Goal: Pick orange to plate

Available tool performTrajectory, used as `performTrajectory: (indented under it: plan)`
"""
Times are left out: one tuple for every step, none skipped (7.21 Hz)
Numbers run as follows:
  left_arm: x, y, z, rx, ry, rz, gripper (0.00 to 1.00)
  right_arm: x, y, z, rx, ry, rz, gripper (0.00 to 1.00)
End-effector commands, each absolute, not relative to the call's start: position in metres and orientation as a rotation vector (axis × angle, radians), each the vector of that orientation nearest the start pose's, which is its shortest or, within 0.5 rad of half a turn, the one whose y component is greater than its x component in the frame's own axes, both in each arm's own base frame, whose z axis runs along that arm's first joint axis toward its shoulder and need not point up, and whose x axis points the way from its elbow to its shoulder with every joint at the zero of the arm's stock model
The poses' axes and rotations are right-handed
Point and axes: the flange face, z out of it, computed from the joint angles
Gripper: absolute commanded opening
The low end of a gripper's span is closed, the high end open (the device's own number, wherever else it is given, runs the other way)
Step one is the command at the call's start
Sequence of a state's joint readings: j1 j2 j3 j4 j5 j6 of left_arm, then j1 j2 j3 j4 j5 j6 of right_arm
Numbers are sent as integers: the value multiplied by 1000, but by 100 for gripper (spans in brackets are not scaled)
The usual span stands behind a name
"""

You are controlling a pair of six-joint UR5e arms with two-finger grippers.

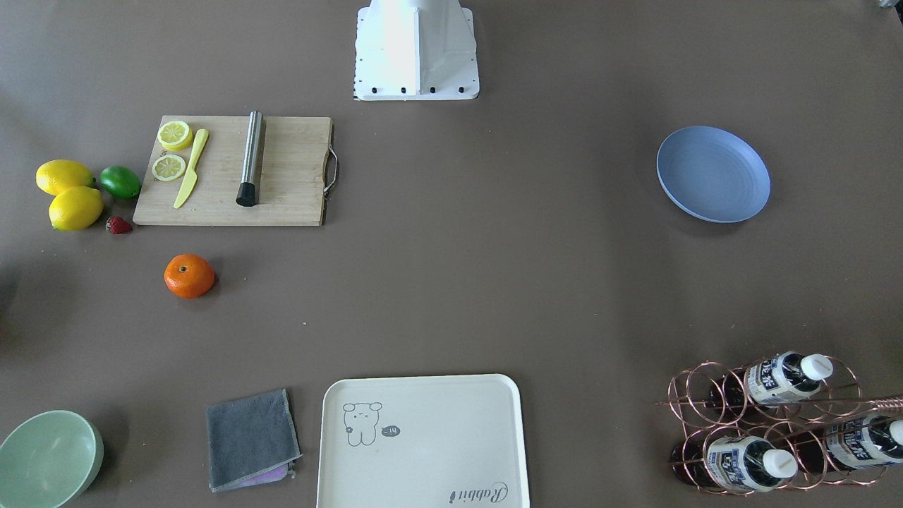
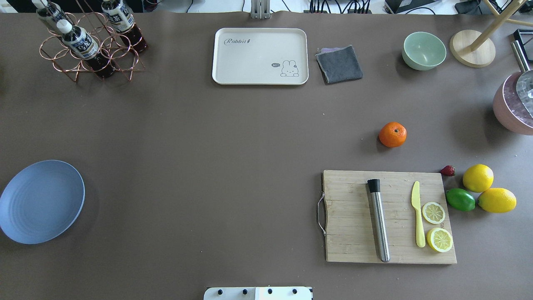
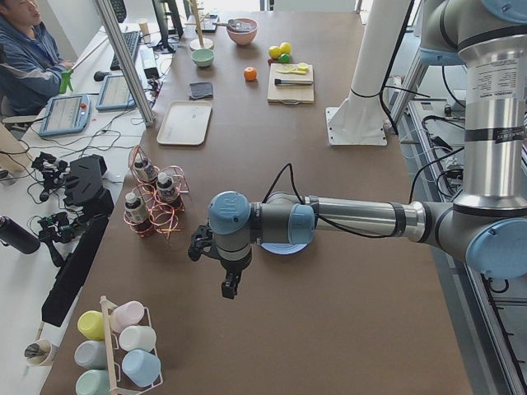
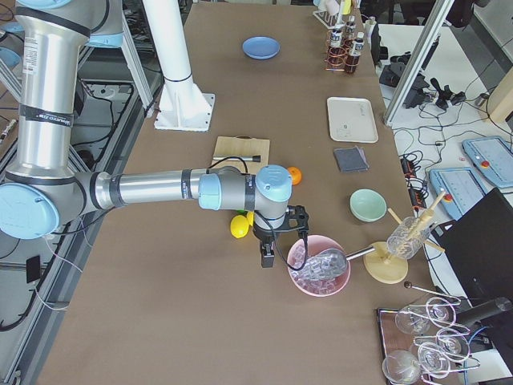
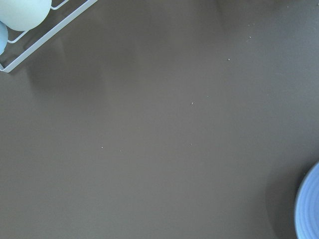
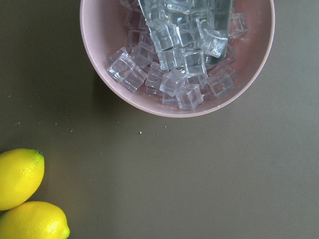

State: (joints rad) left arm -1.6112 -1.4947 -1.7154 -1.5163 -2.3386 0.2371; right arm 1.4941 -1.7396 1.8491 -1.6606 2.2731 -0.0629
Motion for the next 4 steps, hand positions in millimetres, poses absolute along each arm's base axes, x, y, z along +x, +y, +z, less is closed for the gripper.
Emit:
performTrajectory:
  plan:
    - [-84, -458, 607, 167, 754, 203, 99, 35, -424, 603, 25, -725, -136, 100]
    - [-84, -461, 600, 184, 758, 211, 99, 30, -424, 596, 31, -799, -141, 100]
    - [-84, -465, 583, 273, 744, 248, 99, 28, -426, 589, 51, -820, -152, 100]
    - [-84, -470, 583, 390, 719, 293, 99, 28, -428, 587, 96, -822, -171, 100]
